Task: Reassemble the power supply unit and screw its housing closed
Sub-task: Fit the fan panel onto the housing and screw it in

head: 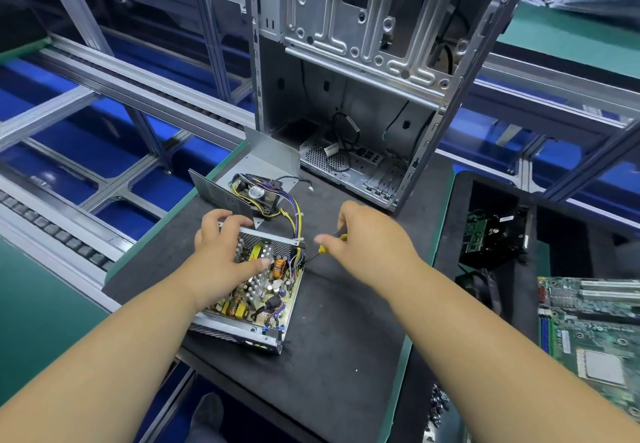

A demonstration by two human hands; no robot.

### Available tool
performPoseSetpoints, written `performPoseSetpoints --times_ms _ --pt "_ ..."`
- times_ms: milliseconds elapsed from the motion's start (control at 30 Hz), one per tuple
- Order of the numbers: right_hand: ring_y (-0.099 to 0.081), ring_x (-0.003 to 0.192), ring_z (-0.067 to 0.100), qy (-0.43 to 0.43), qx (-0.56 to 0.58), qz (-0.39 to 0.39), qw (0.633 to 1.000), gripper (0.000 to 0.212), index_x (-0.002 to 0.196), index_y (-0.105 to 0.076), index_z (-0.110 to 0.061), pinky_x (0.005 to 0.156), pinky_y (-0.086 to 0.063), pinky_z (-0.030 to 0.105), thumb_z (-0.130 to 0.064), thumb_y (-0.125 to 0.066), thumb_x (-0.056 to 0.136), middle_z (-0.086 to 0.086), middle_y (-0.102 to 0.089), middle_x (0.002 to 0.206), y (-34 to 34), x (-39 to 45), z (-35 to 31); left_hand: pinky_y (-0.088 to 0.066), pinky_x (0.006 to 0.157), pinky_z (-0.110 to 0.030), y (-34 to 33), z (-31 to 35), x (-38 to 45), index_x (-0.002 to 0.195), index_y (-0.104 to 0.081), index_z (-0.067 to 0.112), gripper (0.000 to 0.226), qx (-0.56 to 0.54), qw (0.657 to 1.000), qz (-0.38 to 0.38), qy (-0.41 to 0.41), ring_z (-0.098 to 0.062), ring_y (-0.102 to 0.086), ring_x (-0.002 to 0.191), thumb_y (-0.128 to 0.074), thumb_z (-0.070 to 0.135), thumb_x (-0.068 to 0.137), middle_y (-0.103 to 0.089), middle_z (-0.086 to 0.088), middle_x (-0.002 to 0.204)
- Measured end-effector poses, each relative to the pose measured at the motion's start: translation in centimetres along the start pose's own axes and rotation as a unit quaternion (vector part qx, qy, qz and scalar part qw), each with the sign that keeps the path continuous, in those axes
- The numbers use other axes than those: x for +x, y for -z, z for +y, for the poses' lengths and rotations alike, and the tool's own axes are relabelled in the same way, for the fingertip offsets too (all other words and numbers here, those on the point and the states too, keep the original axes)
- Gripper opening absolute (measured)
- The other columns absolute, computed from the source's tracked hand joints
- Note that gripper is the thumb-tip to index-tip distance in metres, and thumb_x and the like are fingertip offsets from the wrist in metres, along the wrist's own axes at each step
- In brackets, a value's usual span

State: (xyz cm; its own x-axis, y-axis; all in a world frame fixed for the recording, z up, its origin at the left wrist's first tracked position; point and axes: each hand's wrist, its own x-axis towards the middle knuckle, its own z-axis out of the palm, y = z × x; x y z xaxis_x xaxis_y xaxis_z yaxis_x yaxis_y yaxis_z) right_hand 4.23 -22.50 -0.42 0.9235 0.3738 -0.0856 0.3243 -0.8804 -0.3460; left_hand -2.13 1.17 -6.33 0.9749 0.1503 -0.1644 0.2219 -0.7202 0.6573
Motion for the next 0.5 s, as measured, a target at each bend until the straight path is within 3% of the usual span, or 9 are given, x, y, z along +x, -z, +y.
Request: performPoseSetpoints --times_ms 67,167,400,500 --pt "-0.056 0.086 0.018 0.017 0.068 -0.038 0.997 0.025 0.099 -0.051 -0.024 0.063 -0.040 0.031 -0.040 -0.068 0.089 -0.009 -0.059 0.089 0.2 -0.7 0.5 -0.025 0.110 -0.039 0.0 0.0 0.0 0.132 -0.039 0.037 0.060 -0.003 1.000 0.003 -0.002 -0.017 -0.015 0.138 -0.073 0.044 0.082 -0.013 0.014 0.142" --pt "-0.057 0.093 0.017 0.042 0.076 -0.021 0.996 0.015 0.100 -0.062 -0.024 0.075 -0.045 0.031 -0.029 -0.070 0.088 -0.005 -0.063 0.097 0.0 -1.1 0.9 -0.026 0.110 -0.040 0.1 0.0 0.0 0.132 -0.038 0.037 0.060 0.001 1.000 0.001 -0.002 -0.017 -0.015 0.138 -0.072 0.044 0.083 -0.013 0.014 0.142" --pt "-0.053 0.086 0.019 0.051 0.077 -0.012 0.996 0.020 0.098 -0.061 -0.021 0.066 -0.036 0.030 -0.036 -0.070 0.088 -0.003 -0.059 0.088 -0.3 -0.7 -0.1 -0.025 0.111 -0.040 0.1 0.3 -0.1 0.132 -0.038 0.037 0.059 0.010 1.000 0.000 -0.001 -0.019 -0.015 0.139 -0.072 0.042 0.084 -0.013 0.013 0.143" --pt "-0.057 0.091 0.023 0.107 0.041 -0.035 0.993 0.019 0.102 -0.063 -0.017 0.072 -0.045 0.034 -0.028 -0.071 0.088 0.001 -0.061 0.095 0.3 -0.2 -1.0 -0.025 0.112 -0.041 0.1 0.3 -0.1 0.132 -0.038 0.036 0.060 0.015 1.000 -0.002 0.001 -0.020 -0.015 0.139 -0.072 0.043 0.084 -0.012 0.012 0.144"
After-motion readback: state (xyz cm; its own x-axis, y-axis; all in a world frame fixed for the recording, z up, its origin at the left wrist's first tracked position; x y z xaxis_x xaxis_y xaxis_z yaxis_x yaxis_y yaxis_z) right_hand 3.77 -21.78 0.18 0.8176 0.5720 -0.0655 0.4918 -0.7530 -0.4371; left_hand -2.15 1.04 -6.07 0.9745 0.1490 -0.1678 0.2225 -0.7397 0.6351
